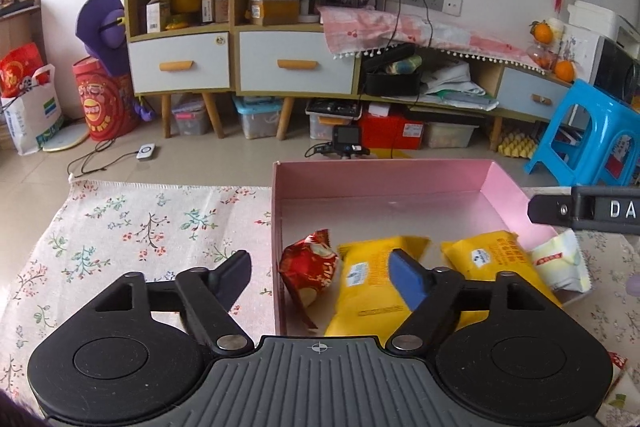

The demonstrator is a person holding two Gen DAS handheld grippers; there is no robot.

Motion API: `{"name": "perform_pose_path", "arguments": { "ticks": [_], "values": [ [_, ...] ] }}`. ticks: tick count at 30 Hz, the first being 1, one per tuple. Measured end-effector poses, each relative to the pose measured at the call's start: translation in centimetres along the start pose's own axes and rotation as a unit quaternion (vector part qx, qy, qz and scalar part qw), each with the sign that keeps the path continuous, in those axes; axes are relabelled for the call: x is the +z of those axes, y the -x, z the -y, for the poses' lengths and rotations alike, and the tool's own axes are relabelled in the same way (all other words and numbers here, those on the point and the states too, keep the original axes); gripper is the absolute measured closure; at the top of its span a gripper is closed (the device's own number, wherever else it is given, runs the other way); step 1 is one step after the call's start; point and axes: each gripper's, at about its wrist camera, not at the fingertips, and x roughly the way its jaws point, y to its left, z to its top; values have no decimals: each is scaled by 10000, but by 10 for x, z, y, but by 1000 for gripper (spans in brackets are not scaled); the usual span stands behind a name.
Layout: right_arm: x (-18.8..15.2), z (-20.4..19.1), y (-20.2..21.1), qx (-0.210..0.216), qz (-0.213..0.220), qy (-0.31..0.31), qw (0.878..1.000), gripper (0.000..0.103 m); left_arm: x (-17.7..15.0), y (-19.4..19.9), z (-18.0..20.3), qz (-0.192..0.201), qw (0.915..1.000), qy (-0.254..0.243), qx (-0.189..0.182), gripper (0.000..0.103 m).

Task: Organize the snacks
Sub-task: 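Withdraw both open tools from the box back to the snack pile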

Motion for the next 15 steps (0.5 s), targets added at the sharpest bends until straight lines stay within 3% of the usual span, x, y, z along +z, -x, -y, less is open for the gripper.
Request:
{"name": "perform_pose_path", "arguments": {
  "ticks": [15],
  "values": [
    [-4,-1,46,127,111,348,9993,14,-3,49,-5,-33,9999,-63,-80,13]
  ]
}}
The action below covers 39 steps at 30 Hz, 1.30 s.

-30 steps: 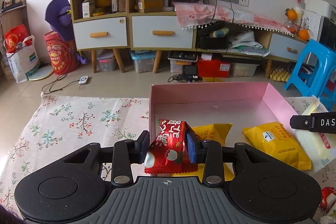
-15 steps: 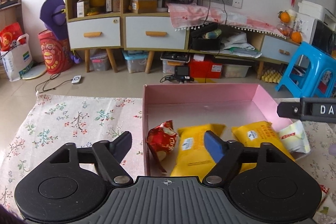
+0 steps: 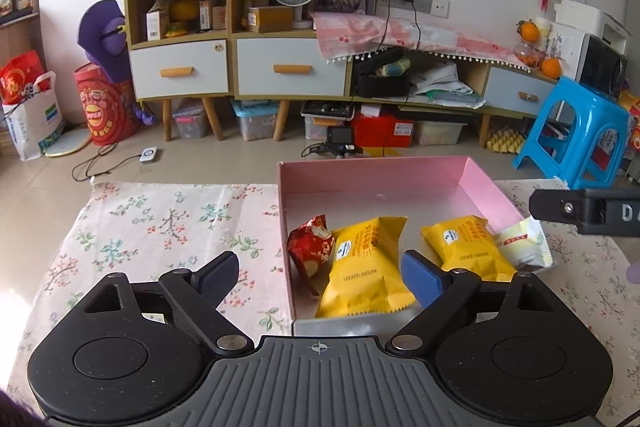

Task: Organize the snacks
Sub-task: 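Withdraw both open tools from the box back to the snack pile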

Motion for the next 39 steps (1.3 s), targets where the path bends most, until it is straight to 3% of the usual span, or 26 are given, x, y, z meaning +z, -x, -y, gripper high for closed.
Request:
{"name": "perform_pose_path", "arguments": {
  "ticks": [8,22,39],
  "values": [
    [-12,1,25,125,-26,187,9997,13,-8,25,-7,-76,10000,42,-29,9],
    [-45,7,52,440,-91,-50,9990,10,-47,48,-20,-381,9989,110,-247,7],
    [-102,2,73,697,-85,1046,9920,10,-89,68,-40,-432,9982,19,-404,7]
  ]
}}
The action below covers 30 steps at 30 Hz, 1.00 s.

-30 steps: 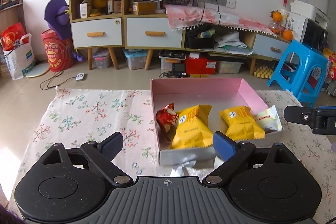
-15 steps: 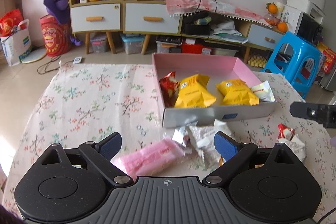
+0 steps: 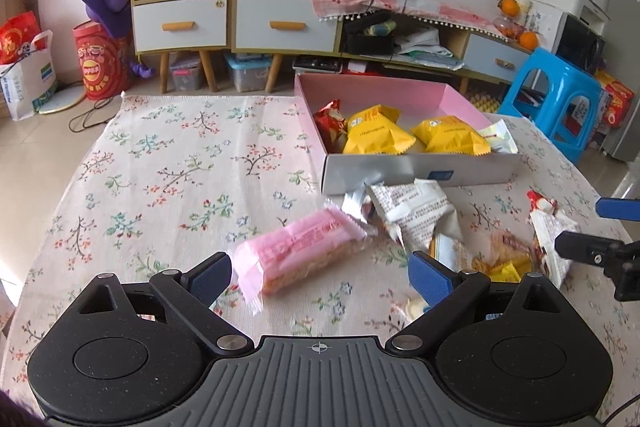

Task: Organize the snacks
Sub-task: 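Withdraw both open tools from the box back to the snack pile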

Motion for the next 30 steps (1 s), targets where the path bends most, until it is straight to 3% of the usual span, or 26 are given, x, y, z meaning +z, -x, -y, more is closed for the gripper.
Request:
{"name": "perform_pose_path", "arguments": {
  "ticks": [10,15,23,30],
  "values": [
    [-32,-12,11,178,-10,563,9983,10,-29,8,-5,59,9991,-398,-165,7],
    [-42,-18,10,327,-172,665,9971,10,-36,7,-4,-82,9990,-244,-375,7],
    [-56,-30,1,449,-536,843,9940,10,-46,2,30,-381,9941,-538,-863,7],
    [-60,-16,-9,452,-762,566,9945,10,-52,-14,53,-661,9915,-535,-987,7]
  ]
}}
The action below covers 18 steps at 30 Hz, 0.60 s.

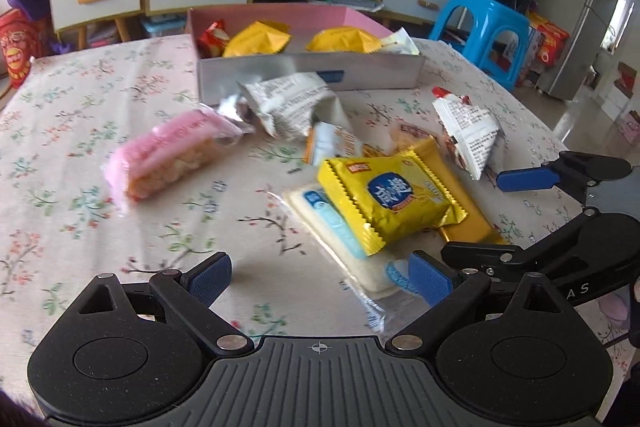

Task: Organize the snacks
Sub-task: 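Withdraw both open tools from the box back to the snack pile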

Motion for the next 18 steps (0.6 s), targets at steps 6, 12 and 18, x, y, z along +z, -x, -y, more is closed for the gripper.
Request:
{"name": "perform_pose_path", "arguments": {
  "ticks": [6,12,18],
  "values": [
    [-6,14,2,-200,-12,-41,9998,10,3,-2,4,-30,9998,-119,141,7],
    [-10,35,3,-303,-47,-289,9991,10,2,4,-14,-20,9993,-58,364,7],
    [-9,37,-1,-221,-125,-442,9987,10,0,12,-23,11,9985,-115,535,7]
  ]
}}
